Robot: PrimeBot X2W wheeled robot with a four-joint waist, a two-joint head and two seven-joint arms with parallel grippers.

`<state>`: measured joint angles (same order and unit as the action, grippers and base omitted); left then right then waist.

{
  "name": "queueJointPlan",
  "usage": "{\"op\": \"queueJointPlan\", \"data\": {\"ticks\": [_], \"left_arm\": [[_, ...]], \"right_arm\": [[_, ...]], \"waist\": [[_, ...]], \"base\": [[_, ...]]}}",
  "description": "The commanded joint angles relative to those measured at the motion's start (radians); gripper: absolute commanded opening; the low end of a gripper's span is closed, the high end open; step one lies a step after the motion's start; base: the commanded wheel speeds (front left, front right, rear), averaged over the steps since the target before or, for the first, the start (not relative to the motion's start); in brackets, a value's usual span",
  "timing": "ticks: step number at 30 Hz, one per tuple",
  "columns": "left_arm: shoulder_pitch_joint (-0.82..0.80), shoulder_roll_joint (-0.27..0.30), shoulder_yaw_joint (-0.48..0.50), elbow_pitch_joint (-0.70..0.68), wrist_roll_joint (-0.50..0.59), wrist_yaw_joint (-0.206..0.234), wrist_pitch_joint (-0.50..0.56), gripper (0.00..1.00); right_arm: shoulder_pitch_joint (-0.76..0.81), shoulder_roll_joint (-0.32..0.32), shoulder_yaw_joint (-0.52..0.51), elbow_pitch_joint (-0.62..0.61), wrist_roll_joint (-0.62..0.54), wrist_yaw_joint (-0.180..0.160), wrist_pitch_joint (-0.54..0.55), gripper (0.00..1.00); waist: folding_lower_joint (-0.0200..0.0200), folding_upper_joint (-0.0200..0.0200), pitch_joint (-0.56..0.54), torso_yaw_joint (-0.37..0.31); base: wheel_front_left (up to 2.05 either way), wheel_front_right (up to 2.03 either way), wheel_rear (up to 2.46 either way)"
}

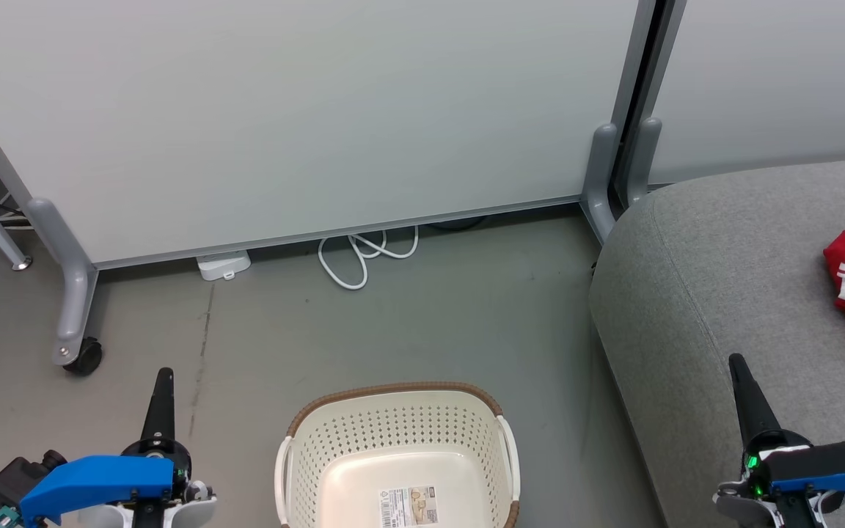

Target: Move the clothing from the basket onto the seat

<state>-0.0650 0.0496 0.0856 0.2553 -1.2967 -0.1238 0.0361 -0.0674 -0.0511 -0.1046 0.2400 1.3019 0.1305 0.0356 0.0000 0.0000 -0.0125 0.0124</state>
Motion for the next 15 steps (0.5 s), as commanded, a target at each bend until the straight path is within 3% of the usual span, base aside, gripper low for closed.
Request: {"op": "queueJointPlan", "data": {"ticks": [1,15], "left_arm": [[-0.025,0.001,0.007,-0.010,-0.022,-0.008,0.007,0.00],[-0.035,0.001,0.017,-0.011,-0.141,-0.009,0.037,0.00]], "right_arm": [[-0.020,0.000,-0.002,-0.004,0.024,0.000,0.008,0.00],[-0.033,0.000,-0.006,0.000,0.140,0.000,0.038,0.00]], "waist": [[0.0000,0.0000,0.000,0.000],[0.0000,0.0000,0.006,-0.005]], "base": [[0.00,0.00,0.00],[0.00,0.00,0.00]]}}
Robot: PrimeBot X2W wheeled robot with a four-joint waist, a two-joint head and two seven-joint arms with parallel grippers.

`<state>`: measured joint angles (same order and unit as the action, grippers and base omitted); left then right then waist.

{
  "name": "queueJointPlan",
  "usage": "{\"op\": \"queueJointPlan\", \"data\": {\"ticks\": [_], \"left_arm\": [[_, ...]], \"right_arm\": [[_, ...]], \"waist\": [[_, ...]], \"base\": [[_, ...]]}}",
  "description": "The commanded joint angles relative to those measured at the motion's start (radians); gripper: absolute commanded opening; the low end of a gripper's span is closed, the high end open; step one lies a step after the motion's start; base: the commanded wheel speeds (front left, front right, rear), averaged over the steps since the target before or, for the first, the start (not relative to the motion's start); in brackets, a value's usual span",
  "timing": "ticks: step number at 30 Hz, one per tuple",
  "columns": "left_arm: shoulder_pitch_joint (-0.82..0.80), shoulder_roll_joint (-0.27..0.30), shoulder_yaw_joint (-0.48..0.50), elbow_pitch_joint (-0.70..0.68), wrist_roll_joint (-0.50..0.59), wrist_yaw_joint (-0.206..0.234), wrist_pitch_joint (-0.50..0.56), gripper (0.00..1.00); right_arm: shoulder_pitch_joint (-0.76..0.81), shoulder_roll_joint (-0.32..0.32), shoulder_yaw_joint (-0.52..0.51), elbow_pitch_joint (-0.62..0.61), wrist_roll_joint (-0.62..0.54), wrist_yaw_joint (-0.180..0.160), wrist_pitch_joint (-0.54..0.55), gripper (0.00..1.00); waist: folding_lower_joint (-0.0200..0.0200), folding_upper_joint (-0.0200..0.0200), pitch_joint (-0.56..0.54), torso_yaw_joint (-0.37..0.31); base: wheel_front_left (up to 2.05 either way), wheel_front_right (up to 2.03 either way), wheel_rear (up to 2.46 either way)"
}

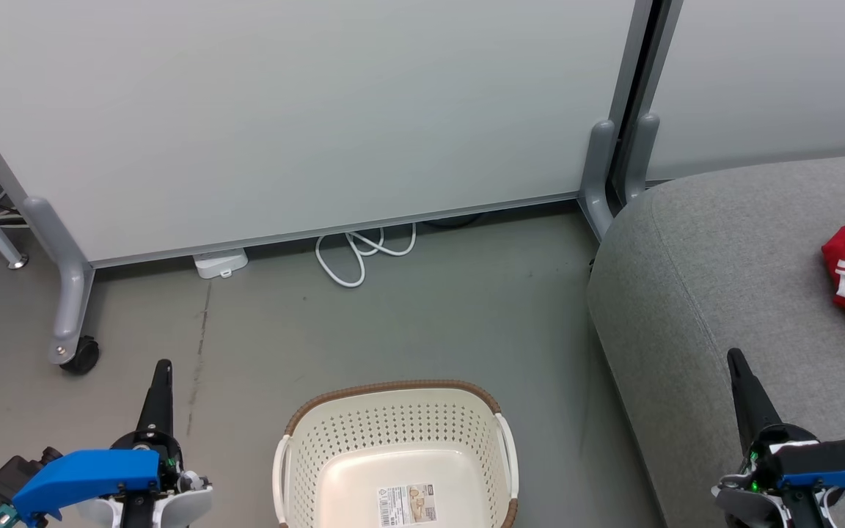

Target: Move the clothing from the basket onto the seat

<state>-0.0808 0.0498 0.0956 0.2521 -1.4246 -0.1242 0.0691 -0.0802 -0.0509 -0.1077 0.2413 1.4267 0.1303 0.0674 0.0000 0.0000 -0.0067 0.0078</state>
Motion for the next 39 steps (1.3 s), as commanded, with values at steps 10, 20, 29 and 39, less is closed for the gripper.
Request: {"op": "queueJointPlan", "data": {"ticks": [10,20,29,39], "left_arm": [[-0.027,0.001,0.013,-0.008,-0.090,-0.010,0.024,0.00],[-0.031,0.001,0.018,-0.009,-0.161,-0.010,0.042,0.00],[-0.033,0.001,0.021,-0.008,-0.189,-0.008,0.049,0.00],[-0.033,0.001,0.020,-0.008,-0.189,-0.008,0.049,0.00]], "right_arm": [[-0.026,0.001,-0.005,0.001,0.091,0.001,0.025,0.00],[-0.032,0.001,-0.007,0.004,0.161,0.001,0.043,0.00],[-0.036,0.001,-0.008,0.005,0.187,0.001,0.050,0.00],[-0.035,0.001,-0.008,0.004,0.187,0.001,0.050,0.00]], "waist": [[0.0000,0.0000,0.004,-0.003],[0.0000,0.0000,0.008,-0.006],[0.0000,0.0000,0.010,-0.008],[0.0000,0.0000,0.010,-0.008]], "base": [[0.00,0.00,0.00],[0.00,0.00,0.00],[0.00,0.00,0.00],[0.00,0.00,0.00]]}}
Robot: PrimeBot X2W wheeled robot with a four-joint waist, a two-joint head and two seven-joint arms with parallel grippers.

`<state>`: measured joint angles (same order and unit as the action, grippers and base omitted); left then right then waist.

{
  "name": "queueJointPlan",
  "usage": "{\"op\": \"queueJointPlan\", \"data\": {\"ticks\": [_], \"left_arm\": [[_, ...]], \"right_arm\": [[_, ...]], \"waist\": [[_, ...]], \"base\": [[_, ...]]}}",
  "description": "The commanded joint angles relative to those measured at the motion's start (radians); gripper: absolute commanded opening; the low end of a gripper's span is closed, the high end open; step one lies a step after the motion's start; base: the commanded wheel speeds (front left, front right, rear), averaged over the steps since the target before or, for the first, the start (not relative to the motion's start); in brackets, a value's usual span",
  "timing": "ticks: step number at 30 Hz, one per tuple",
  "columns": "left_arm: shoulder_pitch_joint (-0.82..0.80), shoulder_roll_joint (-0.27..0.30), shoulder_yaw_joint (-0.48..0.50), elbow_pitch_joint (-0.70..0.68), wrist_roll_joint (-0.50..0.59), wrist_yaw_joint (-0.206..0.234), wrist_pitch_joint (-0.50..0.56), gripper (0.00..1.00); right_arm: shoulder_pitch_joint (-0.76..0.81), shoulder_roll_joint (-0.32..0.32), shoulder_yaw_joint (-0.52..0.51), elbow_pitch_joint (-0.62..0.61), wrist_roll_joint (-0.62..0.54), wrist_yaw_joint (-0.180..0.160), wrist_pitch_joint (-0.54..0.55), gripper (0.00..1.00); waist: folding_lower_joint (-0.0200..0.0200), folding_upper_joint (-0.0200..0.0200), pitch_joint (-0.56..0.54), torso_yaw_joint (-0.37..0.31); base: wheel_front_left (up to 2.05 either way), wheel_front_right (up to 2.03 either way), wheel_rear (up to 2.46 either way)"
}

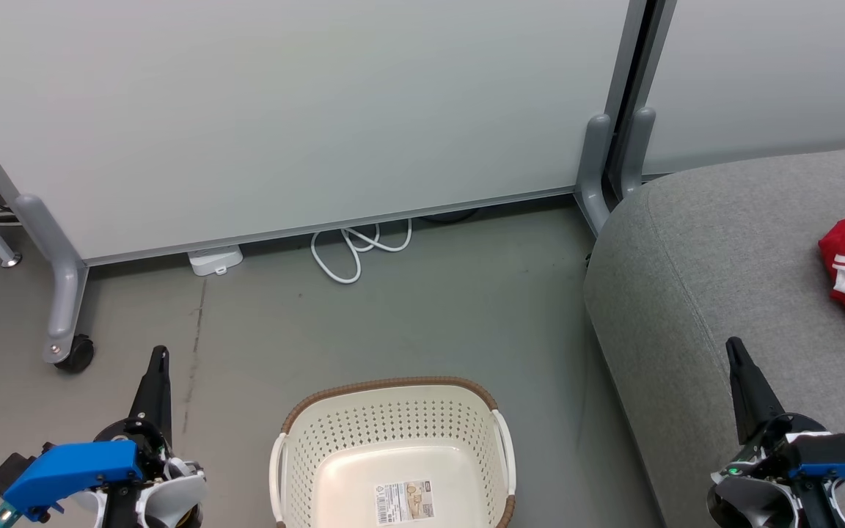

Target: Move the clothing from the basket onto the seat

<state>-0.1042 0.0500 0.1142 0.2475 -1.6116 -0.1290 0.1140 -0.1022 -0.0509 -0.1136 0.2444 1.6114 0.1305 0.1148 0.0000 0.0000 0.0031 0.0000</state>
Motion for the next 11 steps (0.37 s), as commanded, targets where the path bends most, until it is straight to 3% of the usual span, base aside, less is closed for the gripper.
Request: {"op": "queueJointPlan", "data": {"ticks": [1,11], "left_arm": [[-0.010,0.001,0.002,-0.004,-0.002,-0.003,0.004,0.00],[-0.010,0.001,0.002,-0.004,-0.002,-0.003,0.004,0.00]], "right_arm": [[-0.013,0.001,-0.002,0.001,0.003,0.000,0.003,0.00],[-0.012,0.001,-0.002,0.001,0.003,0.000,0.003,0.00]], "waist": [[0.0000,0.0000,0.000,0.000],[0.0000,0.0000,0.000,0.000]], "base": [[0.00,0.00,0.00],[0.00,0.00,0.00]]}}
